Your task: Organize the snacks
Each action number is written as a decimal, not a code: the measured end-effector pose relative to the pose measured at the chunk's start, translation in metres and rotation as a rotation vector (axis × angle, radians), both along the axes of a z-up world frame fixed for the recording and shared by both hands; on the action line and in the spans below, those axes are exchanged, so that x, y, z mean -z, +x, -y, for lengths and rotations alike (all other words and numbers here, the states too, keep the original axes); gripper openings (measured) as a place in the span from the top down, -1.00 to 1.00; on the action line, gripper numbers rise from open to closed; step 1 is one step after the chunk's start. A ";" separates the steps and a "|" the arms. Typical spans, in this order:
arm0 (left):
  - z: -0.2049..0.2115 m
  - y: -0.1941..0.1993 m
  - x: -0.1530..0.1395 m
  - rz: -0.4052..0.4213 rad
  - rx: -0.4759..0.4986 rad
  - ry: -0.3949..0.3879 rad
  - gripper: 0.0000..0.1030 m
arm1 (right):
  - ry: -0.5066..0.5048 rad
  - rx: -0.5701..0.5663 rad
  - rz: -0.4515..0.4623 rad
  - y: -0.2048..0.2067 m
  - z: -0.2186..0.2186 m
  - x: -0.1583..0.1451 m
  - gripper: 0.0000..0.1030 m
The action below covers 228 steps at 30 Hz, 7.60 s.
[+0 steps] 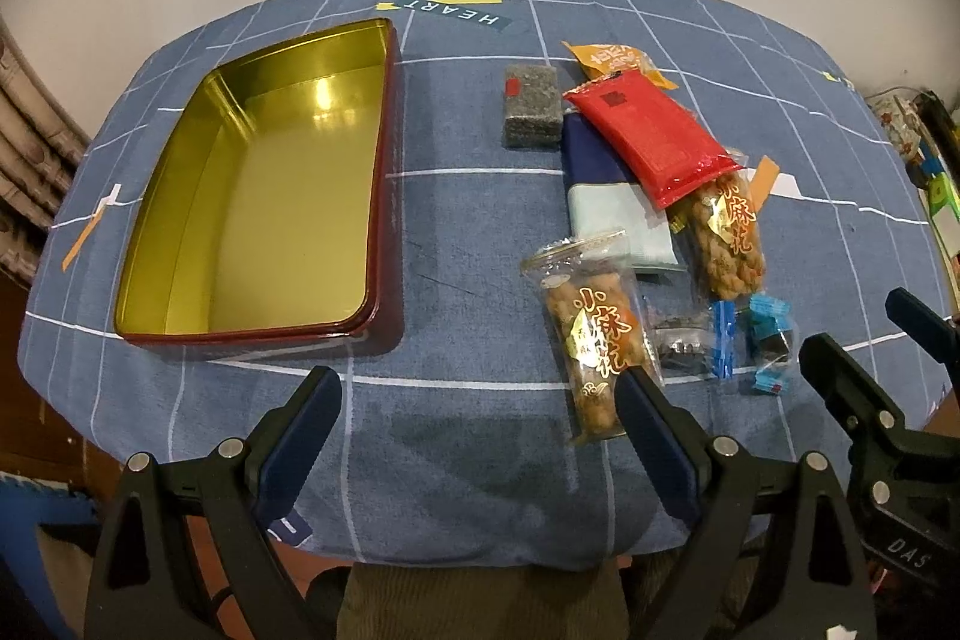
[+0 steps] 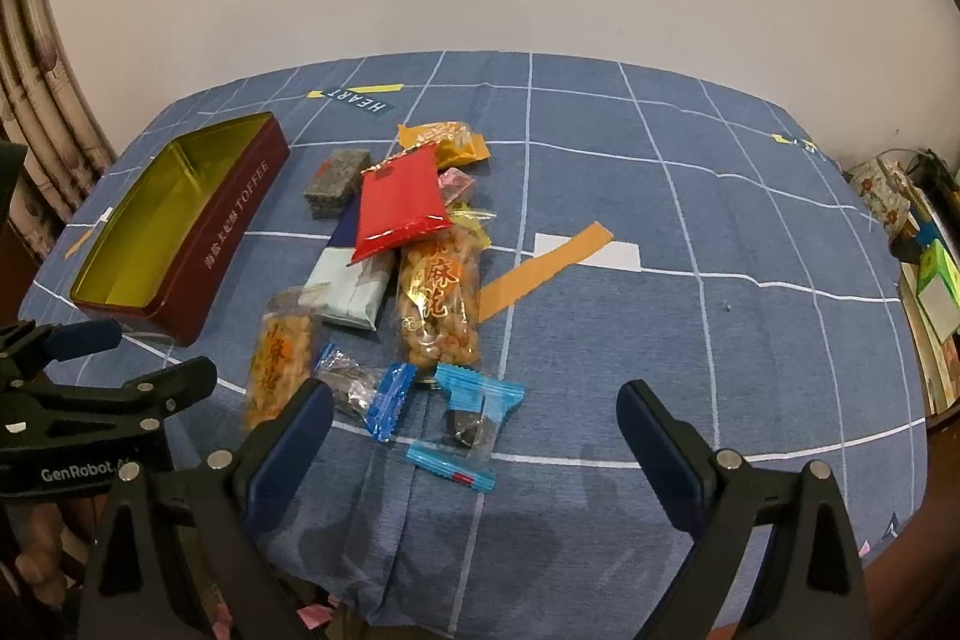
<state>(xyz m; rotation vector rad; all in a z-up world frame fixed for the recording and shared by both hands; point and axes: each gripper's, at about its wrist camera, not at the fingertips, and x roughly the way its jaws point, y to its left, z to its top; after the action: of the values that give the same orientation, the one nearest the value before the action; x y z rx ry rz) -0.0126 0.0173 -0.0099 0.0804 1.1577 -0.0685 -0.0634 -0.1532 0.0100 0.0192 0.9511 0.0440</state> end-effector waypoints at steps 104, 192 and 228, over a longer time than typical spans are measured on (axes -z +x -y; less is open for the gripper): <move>0.025 0.039 0.048 -0.219 0.050 -0.123 0.04 | 0.091 0.036 -0.190 0.027 0.032 0.057 0.41; -0.139 0.100 0.041 -0.126 -0.106 0.152 0.32 | -0.062 0.044 -0.242 0.036 0.010 0.060 0.41; -0.137 0.084 0.014 -0.027 -0.097 0.115 -0.26 | -0.089 0.057 -0.230 0.032 0.007 0.050 0.44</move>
<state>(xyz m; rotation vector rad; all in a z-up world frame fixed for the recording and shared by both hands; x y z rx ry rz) 0.0719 0.1544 -0.0234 0.1254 1.1902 0.0836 -0.0317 -0.1605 -0.0400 -0.0318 1.1807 -0.0549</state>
